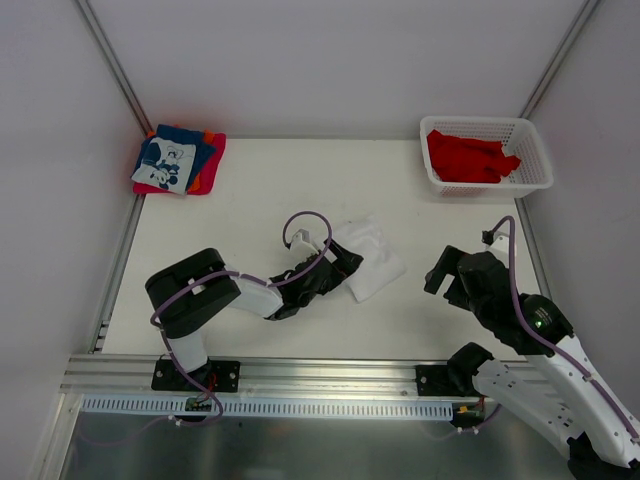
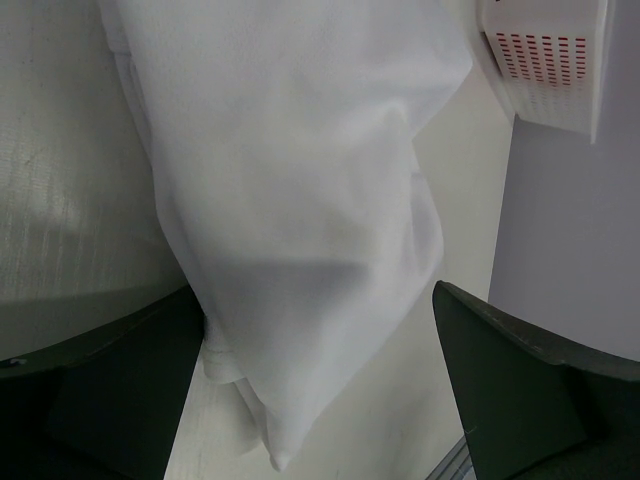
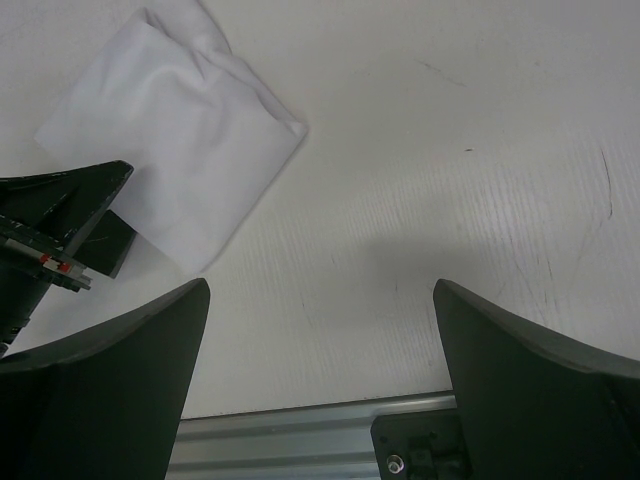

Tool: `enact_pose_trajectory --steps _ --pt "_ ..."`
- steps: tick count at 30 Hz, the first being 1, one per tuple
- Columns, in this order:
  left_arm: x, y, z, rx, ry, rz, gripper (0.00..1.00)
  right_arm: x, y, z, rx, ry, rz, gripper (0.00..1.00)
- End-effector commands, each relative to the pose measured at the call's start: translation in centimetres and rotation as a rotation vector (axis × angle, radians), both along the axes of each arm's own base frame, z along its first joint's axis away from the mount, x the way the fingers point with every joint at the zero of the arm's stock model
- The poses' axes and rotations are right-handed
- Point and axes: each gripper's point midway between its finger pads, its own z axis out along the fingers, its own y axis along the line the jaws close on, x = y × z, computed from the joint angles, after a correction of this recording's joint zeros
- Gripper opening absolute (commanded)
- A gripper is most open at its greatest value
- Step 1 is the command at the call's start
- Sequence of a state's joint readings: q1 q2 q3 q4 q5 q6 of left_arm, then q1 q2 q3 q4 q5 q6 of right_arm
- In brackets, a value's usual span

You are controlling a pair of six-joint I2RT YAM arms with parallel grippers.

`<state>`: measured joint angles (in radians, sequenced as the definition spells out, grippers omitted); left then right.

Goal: Fold and stack the t-shirts
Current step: Neatly place the folded tshirt to the corner

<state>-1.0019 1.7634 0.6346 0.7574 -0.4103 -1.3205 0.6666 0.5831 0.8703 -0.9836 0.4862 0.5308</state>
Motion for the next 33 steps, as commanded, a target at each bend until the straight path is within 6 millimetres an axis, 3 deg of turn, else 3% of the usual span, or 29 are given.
enact_pose_trajectory --steps 1,8,11,12,13,15,16,20,27,30,33 --pt "-0.2 0.5 -2.1 0.063 0.038 0.027 0.96 0.1 -0.1 0.2 -0.003 -0.009 -0.006 0.99" --pt "-0.3 0.1 -4.0 0.043 0.087 0.037 0.87 -0.2 -0.4 0.2 -0.001 -0.016 -0.012 0.99" --pt "-0.3 0.0 -4.4 0.039 0.098 0.044 0.75 -0.2 -0.6 0.0 -0.009 -0.012 -0.016 0.99" --pt "-0.3 0.0 -4.4 0.035 0.098 0.042 0.7 -0.3 -0.7 -0.1 -0.012 -0.01 -0.019 1.0" --pt "-0.3 0.1 -4.6 0.037 0.101 0.045 0.57 -0.3 -0.6 -0.1 -0.006 -0.012 -0.019 0.99" --pt "-0.4 0.0 -4.7 0.031 0.11 0.045 0.43 -0.3 -0.6 -0.3 -0.007 -0.01 -0.021 0.99" --pt "-0.5 0.0 -4.9 0.032 0.114 0.045 0.32 -0.3 -0.6 -0.4 -0.012 -0.004 -0.021 1.0" --pt "-0.6 -0.1 -5.3 0.037 0.123 0.041 0.14 -0.4 -0.7 -0.5 -0.007 -0.006 -0.022 0.99" --pt "-0.7 0.0 -5.6 0.064 0.115 0.014 0.07 -0.4 -0.8 -0.4 -0.004 -0.013 -0.026 0.99" --pt "-0.8 -0.2 -5.5 0.126 0.11 -0.038 0.0 -0.4 -0.6 -0.5 -0.003 -0.006 -0.021 0.99" --pt "-0.8 0.2 -4.9 0.19 0.088 -0.072 0.0 -0.3 -0.5 -0.4 0.002 -0.009 -0.018 1.0"
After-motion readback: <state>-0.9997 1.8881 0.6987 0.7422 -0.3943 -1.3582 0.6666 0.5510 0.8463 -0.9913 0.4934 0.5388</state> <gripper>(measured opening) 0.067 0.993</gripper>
